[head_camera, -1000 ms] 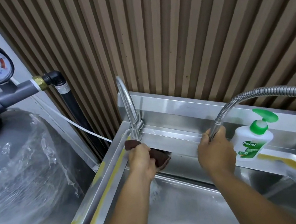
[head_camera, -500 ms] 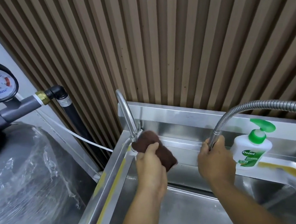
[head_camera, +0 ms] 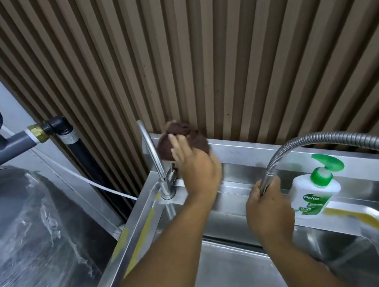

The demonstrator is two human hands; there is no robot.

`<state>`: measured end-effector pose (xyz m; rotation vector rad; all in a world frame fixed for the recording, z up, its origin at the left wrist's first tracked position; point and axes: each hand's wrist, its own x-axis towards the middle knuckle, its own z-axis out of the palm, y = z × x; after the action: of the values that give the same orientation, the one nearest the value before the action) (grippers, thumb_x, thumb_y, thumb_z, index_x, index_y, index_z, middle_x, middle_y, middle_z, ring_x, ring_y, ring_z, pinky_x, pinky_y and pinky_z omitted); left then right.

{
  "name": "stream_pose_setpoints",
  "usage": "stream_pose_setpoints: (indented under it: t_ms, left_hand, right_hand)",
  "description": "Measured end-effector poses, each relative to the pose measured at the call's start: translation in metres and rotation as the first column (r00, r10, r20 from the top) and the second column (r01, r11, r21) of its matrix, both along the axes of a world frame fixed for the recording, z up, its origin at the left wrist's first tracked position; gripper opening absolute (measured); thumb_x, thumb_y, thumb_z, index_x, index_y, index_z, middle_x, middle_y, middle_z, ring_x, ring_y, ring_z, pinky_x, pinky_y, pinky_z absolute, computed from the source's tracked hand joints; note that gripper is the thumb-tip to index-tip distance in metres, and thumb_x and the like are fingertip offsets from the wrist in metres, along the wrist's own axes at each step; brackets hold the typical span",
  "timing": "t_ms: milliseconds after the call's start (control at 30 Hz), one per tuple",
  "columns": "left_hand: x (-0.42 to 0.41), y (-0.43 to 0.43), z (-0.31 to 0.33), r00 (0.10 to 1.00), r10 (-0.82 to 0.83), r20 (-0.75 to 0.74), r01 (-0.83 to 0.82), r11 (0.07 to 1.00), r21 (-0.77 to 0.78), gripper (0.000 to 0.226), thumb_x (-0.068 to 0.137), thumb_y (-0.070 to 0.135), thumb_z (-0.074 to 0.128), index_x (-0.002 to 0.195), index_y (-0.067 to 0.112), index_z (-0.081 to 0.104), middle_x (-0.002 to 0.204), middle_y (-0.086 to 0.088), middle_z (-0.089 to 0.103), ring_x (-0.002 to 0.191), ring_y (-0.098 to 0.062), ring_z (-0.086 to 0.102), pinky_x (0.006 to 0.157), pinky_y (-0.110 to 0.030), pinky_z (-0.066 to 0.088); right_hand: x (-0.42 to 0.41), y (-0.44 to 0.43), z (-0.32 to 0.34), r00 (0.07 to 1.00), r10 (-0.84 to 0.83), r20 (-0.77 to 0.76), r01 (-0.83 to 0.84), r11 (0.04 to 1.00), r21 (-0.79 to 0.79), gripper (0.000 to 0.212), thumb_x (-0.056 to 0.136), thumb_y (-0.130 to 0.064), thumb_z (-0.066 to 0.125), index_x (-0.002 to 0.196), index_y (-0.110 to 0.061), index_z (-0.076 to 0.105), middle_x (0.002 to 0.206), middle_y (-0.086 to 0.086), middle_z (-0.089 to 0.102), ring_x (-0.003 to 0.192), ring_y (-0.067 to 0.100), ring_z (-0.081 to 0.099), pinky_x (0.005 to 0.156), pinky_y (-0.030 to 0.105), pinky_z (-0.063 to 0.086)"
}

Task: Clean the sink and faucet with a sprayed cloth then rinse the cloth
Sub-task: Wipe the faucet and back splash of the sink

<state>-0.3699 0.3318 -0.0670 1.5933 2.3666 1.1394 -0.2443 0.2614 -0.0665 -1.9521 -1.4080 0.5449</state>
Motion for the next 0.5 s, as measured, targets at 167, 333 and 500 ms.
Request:
stream_pose_setpoints:
  t_ms: [167,333,500]
  left_hand:
    - [0.022,-0.018,-0.004,0.842,-0.472,-0.26,0.474,0.878,-0.057,0.067,0.075,0.019,0.042,0.138,-0.001,0.05,0.149,-0.02,0.044,0.149,-0.037,0.027,0.122,-0.058,0.02]
    - [-0.033,-0.012,-0.001,0.957,-0.252,-0.142,0.259,0.966,0.027,0.071,0.07,0.006,0.053,0.14,-0.003,0.047,0.151,-0.022,0.042,0.146,-0.037,0.031,0.123,-0.053,0.02]
    - [-0.041,0.009,0.028,0.949,0.16,0.272,-0.178,0.983,0.04,0.068,0.095,0.011,0.05,0.154,-0.006,0.02,0.166,-0.02,0.009,0.154,-0.033,0.006,0.123,-0.035,0.003]
  right_hand:
    - [0.001,-0.001,0.002,1.0,0.01,-0.011,-0.01,1.0,-0.02,0.016,0.101,-0.027,0.049,0.107,-0.013,0.044,0.086,0.014,0.06,0.086,0.045,0.061,0.075,0.046,0.047]
    - [0.002,-0.002,0.002,1.0,0.011,-0.011,-0.011,1.0,-0.019,0.014,0.101,-0.027,0.048,0.104,-0.014,0.043,0.086,0.016,0.063,0.084,0.046,0.061,0.076,0.048,0.05]
    - [0.001,-0.002,0.002,1.0,0.006,-0.001,-0.006,1.0,-0.012,0.014,0.101,-0.028,0.048,0.105,-0.015,0.044,0.082,0.012,0.061,0.081,0.044,0.062,0.074,0.047,0.052]
